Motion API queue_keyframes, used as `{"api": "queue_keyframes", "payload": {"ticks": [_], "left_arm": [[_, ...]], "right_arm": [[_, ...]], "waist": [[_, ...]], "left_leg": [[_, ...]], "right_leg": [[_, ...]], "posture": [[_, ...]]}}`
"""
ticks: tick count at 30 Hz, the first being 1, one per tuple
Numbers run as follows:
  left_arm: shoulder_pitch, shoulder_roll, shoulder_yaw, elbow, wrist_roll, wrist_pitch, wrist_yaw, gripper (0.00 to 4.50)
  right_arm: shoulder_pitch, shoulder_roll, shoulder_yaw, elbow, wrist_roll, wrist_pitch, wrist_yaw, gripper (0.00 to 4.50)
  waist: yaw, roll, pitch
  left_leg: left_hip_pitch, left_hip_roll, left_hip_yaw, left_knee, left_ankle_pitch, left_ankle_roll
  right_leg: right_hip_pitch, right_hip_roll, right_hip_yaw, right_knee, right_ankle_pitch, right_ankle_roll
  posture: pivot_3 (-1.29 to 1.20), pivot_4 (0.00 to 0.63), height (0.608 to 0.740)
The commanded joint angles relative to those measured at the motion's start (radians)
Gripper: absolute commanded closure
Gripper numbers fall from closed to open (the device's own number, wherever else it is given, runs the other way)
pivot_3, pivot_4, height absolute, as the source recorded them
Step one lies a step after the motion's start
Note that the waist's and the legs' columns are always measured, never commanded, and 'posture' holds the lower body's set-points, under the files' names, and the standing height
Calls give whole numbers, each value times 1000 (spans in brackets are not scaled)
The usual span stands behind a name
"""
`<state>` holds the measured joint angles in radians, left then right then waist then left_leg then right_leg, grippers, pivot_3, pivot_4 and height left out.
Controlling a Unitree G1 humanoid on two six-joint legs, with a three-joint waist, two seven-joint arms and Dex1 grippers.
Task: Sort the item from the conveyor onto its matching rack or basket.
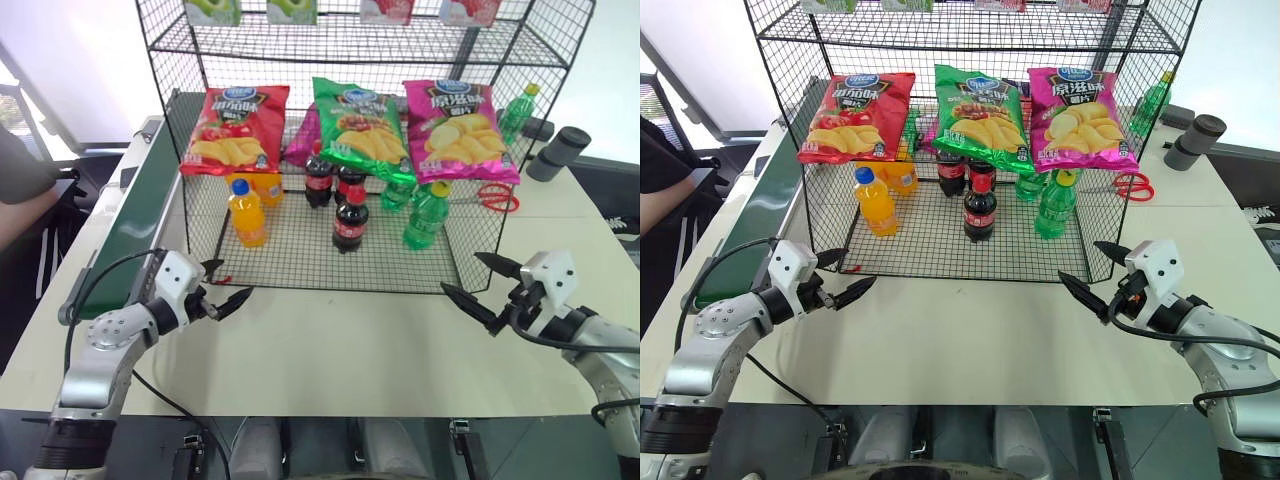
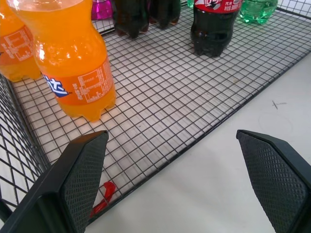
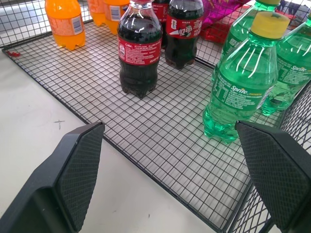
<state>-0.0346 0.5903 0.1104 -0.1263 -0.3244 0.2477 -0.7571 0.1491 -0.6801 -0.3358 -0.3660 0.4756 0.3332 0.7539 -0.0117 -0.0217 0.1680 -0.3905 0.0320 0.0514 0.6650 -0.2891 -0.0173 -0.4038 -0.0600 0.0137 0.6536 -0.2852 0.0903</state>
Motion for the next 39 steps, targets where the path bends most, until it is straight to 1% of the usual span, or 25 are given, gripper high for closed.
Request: {"api": "queue_keyframes", "payload": {"ticks": [1,16,39], "left_arm": [[-4,12,31,-10,0,-28,0,0],[-3,7,32,-6,6,-19,9,0],[-20,0,18,18,13,-39,16,0]], "right_arm": [[-2,9,-6,-10,3,-20,1,32],[-13,9,16,-34,2,-3,-23,32],[-26,14,38,-8,-10,-26,-25,32]], "waist": [[0,0,0],[0,0,0],[0,0,0]], "left_leg": [[0,0,0,0,0,0],[0,0,0,0,0,0],[0,0,0,0,0,0]], "right_leg": [[0,0,0,0,0,0],[0,0,0,0,0,0],[0,0,0,0,0,0]], "posture": [[0,150,740],[0,150,740],[0,150,740]]}}
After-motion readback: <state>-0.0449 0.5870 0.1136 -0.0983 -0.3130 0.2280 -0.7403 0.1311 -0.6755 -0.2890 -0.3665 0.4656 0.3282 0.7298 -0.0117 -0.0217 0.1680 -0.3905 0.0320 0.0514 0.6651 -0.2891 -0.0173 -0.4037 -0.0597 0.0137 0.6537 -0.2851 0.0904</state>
